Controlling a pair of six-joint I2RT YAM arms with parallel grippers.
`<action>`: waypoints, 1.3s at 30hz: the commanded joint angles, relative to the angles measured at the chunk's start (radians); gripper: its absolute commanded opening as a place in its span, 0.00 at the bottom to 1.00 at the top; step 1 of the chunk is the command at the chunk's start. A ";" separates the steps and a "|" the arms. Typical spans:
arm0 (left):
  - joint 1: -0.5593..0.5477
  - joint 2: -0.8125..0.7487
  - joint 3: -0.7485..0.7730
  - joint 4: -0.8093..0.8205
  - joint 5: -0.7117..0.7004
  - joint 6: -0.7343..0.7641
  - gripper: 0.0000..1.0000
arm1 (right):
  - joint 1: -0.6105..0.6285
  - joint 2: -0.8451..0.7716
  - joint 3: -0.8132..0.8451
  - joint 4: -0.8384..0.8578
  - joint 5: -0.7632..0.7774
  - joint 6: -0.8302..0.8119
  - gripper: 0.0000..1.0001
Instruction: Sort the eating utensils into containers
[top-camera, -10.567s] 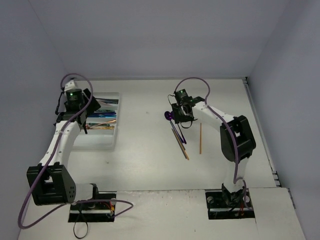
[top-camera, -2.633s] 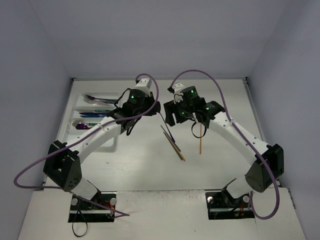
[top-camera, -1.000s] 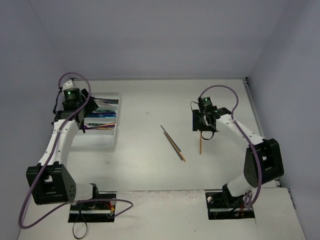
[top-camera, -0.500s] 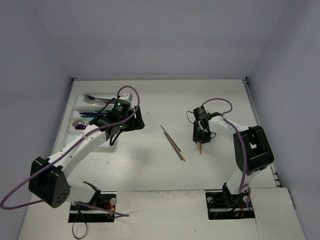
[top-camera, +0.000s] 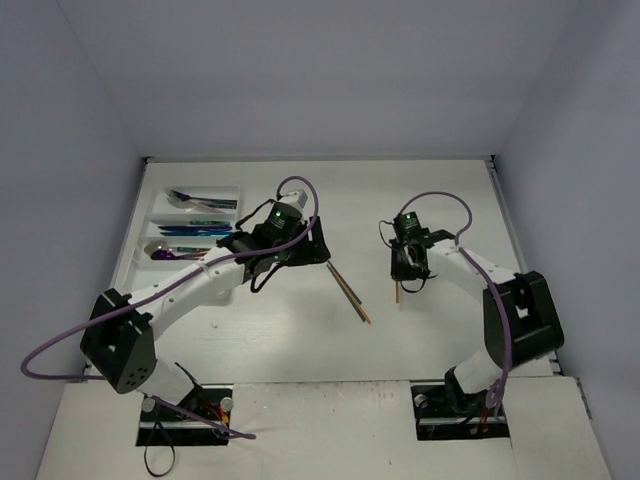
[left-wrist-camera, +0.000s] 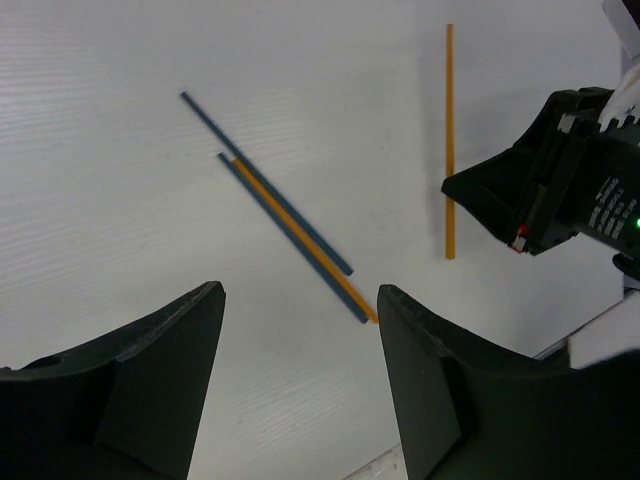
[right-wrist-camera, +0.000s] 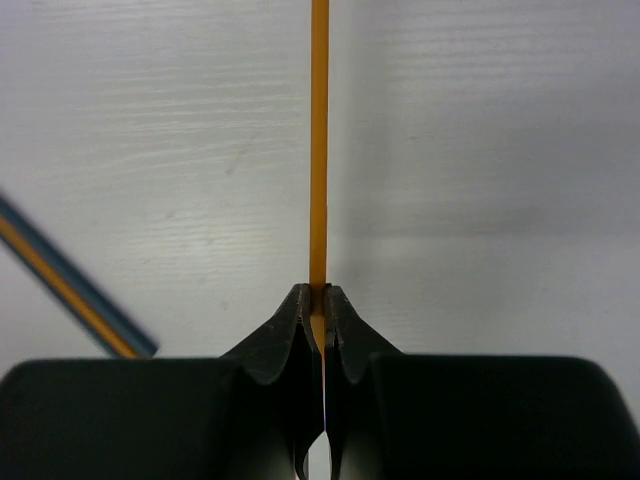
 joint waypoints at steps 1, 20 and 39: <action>-0.046 0.052 0.072 0.245 0.040 -0.076 0.60 | 0.066 -0.172 0.076 -0.009 -0.125 -0.085 0.00; -0.112 0.237 0.251 0.378 -0.002 -0.124 0.13 | 0.196 -0.299 0.206 -0.004 -0.293 -0.166 0.00; 0.464 -0.425 -0.405 0.153 -0.312 -0.272 0.00 | 0.177 -0.297 0.181 -0.006 -0.235 -0.154 0.84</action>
